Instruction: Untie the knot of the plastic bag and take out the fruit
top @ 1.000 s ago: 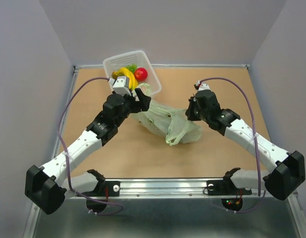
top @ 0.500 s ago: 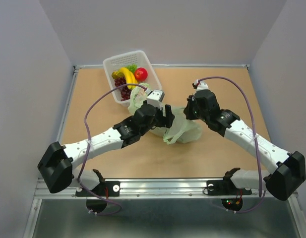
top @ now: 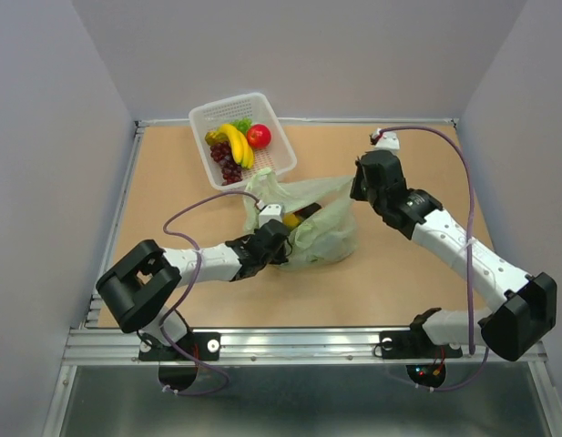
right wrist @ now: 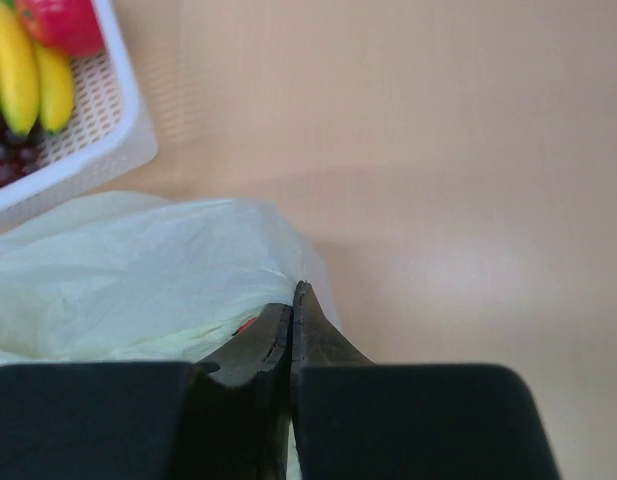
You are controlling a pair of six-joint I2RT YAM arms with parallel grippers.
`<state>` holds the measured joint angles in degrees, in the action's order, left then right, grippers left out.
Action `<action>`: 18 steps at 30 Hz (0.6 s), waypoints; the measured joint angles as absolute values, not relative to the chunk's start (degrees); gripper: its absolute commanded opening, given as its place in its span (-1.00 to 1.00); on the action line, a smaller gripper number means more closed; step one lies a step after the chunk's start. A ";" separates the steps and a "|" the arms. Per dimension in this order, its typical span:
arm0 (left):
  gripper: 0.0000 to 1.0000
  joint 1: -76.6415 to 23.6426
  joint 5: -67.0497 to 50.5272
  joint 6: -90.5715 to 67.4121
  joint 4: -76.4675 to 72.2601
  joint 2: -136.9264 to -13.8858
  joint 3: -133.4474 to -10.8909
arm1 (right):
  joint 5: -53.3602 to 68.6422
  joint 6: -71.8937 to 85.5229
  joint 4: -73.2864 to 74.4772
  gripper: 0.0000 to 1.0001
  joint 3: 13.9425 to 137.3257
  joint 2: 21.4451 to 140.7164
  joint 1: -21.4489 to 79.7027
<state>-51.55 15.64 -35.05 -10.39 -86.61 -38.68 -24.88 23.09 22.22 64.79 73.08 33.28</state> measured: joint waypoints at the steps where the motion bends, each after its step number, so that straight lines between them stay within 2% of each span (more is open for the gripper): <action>1: -0.57 -51.11 15.84 -35.79 -10.52 -86.54 -38.30 | -25.52 23.35 22.06 -0.99 64.93 73.08 32.01; 3: -0.69 -50.37 16.05 -36.82 -10.96 -86.39 -37.74 | -25.69 24.16 22.28 -0.99 64.93 73.08 29.15; 7: -0.71 -49.06 17.04 -38.15 -11.05 -83.90 -35.55 | -25.15 25.47 22.22 -0.96 64.93 73.08 22.48; 9: -0.70 -47.97 17.23 -38.74 -10.92 -82.28 -34.54 | -24.18 26.02 22.31 -0.74 64.93 73.30 20.40; 10: -0.67 -47.31 17.23 -38.87 -10.90 -81.41 -34.33 | -22.90 26.09 22.28 -0.48 64.93 73.58 19.77; 11: -0.60 -46.85 17.26 -38.85 -10.72 -80.75 -34.26 | -21.96 25.87 22.26 -0.35 64.93 73.71 19.66; 13: -0.32 -46.28 16.97 -38.46 -10.00 -79.75 -34.26 | -18.28 24.73 22.31 -0.10 65.12 74.06 19.68; 14: -0.18 -45.98 16.47 -38.30 -9.61 -78.91 -34.26 | -15.99 23.99 22.28 0.13 65.25 74.11 19.86; 15: 0.14 -45.87 15.90 -37.87 -9.17 -77.97 -34.26 | -13.76 22.52 22.55 0.20 65.63 74.11 20.23; 16: 0.30 -45.89 15.38 -37.71 -8.97 -77.01 -34.26 | -12.38 21.54 22.65 0.28 66.06 74.11 20.64; 18: 0.58 -45.95 13.63 -36.69 -8.78 -74.59 -34.44 | -10.09 18.96 23.75 0.30 67.46 74.08 22.26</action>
<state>-45.95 13.63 -36.69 -8.78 -74.59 -34.44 -10.09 18.96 23.75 67.46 74.08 22.26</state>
